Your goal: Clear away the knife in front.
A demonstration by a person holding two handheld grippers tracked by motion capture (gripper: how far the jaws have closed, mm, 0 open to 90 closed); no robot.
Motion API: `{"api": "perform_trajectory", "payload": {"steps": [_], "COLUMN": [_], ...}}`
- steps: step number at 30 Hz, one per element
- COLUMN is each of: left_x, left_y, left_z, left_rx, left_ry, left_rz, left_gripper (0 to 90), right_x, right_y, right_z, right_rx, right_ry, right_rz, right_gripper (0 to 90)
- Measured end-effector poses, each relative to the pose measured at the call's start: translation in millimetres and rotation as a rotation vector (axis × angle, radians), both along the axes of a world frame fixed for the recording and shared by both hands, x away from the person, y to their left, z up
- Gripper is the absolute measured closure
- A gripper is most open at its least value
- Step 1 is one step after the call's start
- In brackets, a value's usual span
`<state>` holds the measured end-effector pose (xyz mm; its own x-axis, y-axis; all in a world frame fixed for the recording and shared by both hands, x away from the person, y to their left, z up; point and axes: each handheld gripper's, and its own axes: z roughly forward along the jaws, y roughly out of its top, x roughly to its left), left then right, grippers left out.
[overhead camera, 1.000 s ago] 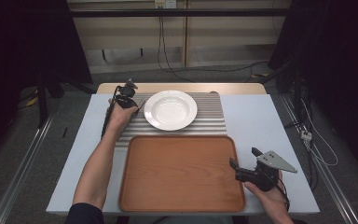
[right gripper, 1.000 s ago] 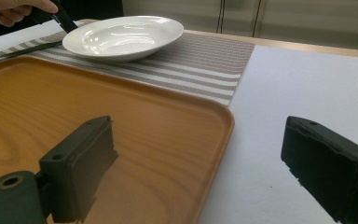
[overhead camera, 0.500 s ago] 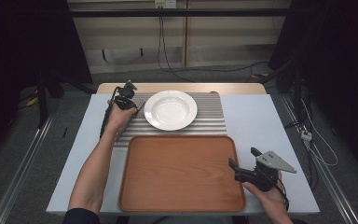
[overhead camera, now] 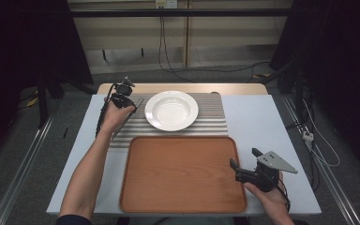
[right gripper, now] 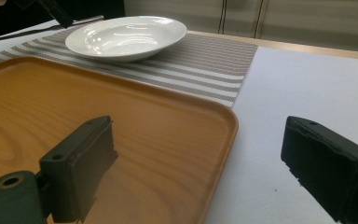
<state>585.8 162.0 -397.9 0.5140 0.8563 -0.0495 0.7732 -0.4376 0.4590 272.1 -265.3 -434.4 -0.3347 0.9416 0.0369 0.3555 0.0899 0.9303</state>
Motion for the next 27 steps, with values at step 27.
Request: {"api": "perform_trajectory", "payload": {"steps": [27], "left_x": [-48.2], "left_y": [6.5], "left_z": [33.4], "left_rx": [-0.058], "left_ry": [-0.089], "left_rz": [-0.076], "left_gripper": [80.1], "right_x": [0.2], "right_y": [1.4], "right_z": [0.3], "right_rx": [-0.009], "right_ry": [-0.005], "right_rz": [0.003], "right_gripper": [9.0]}}
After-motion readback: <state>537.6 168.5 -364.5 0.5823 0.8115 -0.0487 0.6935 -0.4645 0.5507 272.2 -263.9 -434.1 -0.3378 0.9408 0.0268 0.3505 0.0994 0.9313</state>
